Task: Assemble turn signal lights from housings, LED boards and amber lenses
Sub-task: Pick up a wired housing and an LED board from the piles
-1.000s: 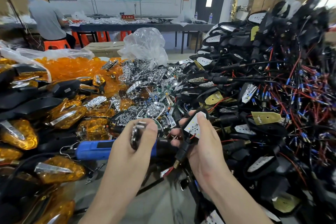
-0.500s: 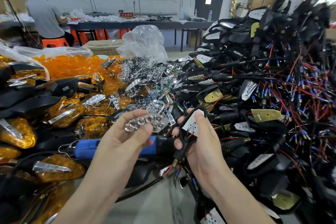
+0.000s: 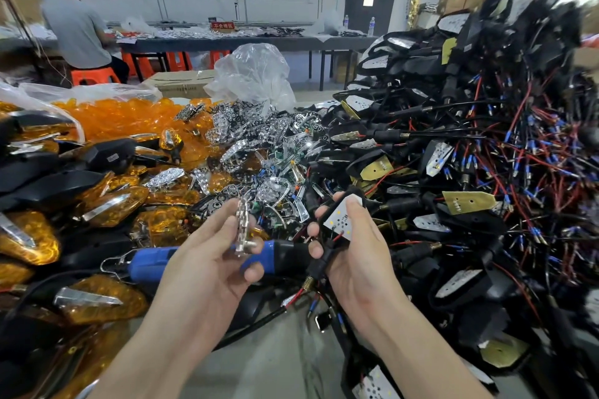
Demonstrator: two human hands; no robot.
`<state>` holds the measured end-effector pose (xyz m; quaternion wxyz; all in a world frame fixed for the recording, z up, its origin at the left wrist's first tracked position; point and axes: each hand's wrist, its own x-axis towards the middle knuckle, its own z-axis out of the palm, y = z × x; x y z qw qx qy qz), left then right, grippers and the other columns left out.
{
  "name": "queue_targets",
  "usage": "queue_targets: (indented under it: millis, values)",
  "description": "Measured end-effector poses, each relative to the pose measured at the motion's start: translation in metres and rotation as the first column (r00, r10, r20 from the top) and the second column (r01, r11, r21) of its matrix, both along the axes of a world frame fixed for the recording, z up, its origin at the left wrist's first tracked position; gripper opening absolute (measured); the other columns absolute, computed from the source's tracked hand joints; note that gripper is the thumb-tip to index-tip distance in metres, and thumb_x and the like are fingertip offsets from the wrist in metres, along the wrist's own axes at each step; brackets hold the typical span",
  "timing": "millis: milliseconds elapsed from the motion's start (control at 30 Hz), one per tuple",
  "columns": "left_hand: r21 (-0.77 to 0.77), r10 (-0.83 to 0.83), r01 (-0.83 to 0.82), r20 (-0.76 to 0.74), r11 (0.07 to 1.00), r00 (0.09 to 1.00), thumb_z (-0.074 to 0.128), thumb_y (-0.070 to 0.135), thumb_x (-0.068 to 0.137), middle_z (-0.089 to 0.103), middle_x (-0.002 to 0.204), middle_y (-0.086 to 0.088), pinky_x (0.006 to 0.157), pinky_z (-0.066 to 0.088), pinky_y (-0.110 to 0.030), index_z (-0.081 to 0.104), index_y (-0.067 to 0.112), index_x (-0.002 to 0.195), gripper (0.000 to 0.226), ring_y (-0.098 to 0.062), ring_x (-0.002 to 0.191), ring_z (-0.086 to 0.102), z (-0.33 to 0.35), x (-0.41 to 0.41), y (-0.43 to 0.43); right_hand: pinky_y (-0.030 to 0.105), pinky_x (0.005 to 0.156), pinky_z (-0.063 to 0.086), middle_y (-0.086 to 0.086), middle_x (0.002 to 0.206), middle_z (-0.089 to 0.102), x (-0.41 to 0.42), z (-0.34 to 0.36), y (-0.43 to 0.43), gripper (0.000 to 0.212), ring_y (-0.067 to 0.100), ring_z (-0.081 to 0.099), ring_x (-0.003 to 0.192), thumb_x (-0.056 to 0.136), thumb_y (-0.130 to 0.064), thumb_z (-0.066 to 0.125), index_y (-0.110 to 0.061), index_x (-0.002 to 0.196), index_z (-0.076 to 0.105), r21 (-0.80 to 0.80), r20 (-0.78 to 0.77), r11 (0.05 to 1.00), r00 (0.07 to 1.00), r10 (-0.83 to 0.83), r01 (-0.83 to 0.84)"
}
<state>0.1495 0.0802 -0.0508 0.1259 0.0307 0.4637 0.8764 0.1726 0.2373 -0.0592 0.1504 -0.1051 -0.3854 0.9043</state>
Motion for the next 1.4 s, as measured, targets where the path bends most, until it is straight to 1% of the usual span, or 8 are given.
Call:
queue_targets:
  millis: [333, 500, 667, 900, 1067, 1200, 1300, 1400]
  values:
    - [0.037, -0.087, 0.085, 0.038, 0.996, 0.996, 0.057, 0.015, 0.077, 0.061, 0.074, -0.004, 0.055, 0.053, -0.025, 0.08, 0.013, 0.098, 0.031, -0.015, 0.067, 0.06, -0.006, -0.006, 0.014, 0.025, 0.042, 0.042, 0.005, 0.075, 0.063, 0.0, 0.001, -0.004, 0.018, 0.019, 0.058, 0.056, 0.109, -0.023, 0.043, -0.013, 0.105, 0.056, 0.014, 0.005, 1.0, 1.0, 0.012, -0.012]
    - [0.185, -0.177, 0.146, 0.16, 0.972, 0.971, 0.058, 0.013, 0.08, 0.066, 0.078, -0.009, 0.054, 0.056, -0.026, 0.073, 0.01, 0.114, 0.038, -0.022, 0.071, 0.071, -0.008, -0.01, 0.006, 0.025, 0.043, 0.043, 0.004, 0.075, 0.065, 0.0, 0.0, -0.004, 0.02, 0.018, 0.061, 0.057, 0.109, -0.026, 0.044, -0.013, 0.105, 0.058, 0.036, 0.025, 0.999, 1.0, 0.014, -0.015]
    - [0.103, -0.058, 0.04, 0.17, 0.994, 0.984, 0.057, 0.015, 0.075, 0.059, 0.071, -0.002, 0.032, 0.036, -0.02, 0.065, 0.016, 0.126, 0.051, -0.009, 0.048, 0.047, -0.013, -0.013, 0.003, 0.025, 0.044, 0.041, 0.004, 0.076, 0.064, -0.001, 0.0, -0.004, 0.02, 0.019, 0.059, 0.058, 0.109, -0.026, 0.043, -0.014, 0.104, 0.058, 0.021, 0.033, 1.0, 0.999, 0.02, -0.02]
    - [0.055, -0.033, 0.032, 0.004, 0.998, 0.999, 0.065, 0.021, 0.078, 0.055, 0.072, 0.0, 0.05, 0.05, -0.024, 0.059, 0.001, 0.127, 0.053, -0.01, 0.057, 0.053, -0.004, -0.002, 0.012, 0.025, 0.043, 0.042, 0.004, 0.073, 0.064, 0.0, 0.001, -0.004, 0.017, 0.019, 0.06, 0.057, 0.108, -0.024, 0.044, -0.014, 0.106, 0.057, 0.019, 0.029, 1.0, 0.999, 0.021, -0.022]
    - [-0.19, 0.023, -0.062, -0.199, 0.98, 0.98, 0.072, 0.028, 0.073, 0.063, 0.069, 0.002, 0.077, 0.054, -0.029, 0.053, 0.022, 0.133, 0.064, -0.012, 0.069, 0.066, -0.003, 0.012, 0.015, 0.026, 0.044, 0.042, 0.005, 0.075, 0.064, 0.0, 0.001, -0.004, 0.016, 0.019, 0.06, 0.058, 0.108, -0.024, 0.045, -0.014, 0.105, 0.057, 0.024, 0.022, 0.999, 1.0, 0.021, -0.022]
    - [-0.571, -0.029, -0.248, -0.432, 0.782, 0.901, 0.052, 0.062, 0.076, 0.07, 0.1, 0.014, 0.083, 0.049, -0.021, 0.054, 0.039, 0.121, 0.05, 0.0, 0.097, 0.065, -0.005, 0.022, 0.017, 0.026, 0.044, 0.042, 0.004, 0.073, 0.065, -0.002, 0.0, -0.004, 0.017, 0.019, 0.06, 0.057, 0.108, -0.024, 0.044, -0.015, 0.103, 0.057, 0.011, 0.022, 1.0, 1.0, 0.02, -0.02]
    - [-0.659, -0.091, -0.293, -0.483, 0.693, 0.871, 0.045, 0.065, 0.083, 0.053, 0.118, 0.031, 0.088, 0.041, -0.015, 0.052, 0.049, 0.125, 0.045, 0.014, 0.11, 0.051, -0.007, 0.021, 0.017, 0.026, 0.045, 0.042, 0.004, 0.074, 0.066, -0.003, -0.001, -0.003, 0.017, 0.019, 0.06, 0.056, 0.107, -0.025, 0.046, -0.017, 0.101, 0.059, 0.001, 0.035, 1.0, 0.999, 0.027, -0.027]
    - [-0.61, -0.082, -0.282, -0.499, 0.74, 0.863, 0.055, 0.054, 0.083, 0.055, 0.111, 0.041, 0.081, 0.038, 0.001, 0.052, 0.054, 0.117, 0.034, 0.023, 0.107, 0.05, -0.002, 0.021, 0.019, 0.026, 0.046, 0.043, 0.003, 0.075, 0.066, -0.004, -0.002, -0.002, 0.015, 0.018, 0.06, 0.057, 0.105, -0.025, 0.049, -0.017, 0.101, 0.06, 0.002, 0.027, 0.999, 0.999, 0.035, -0.035]
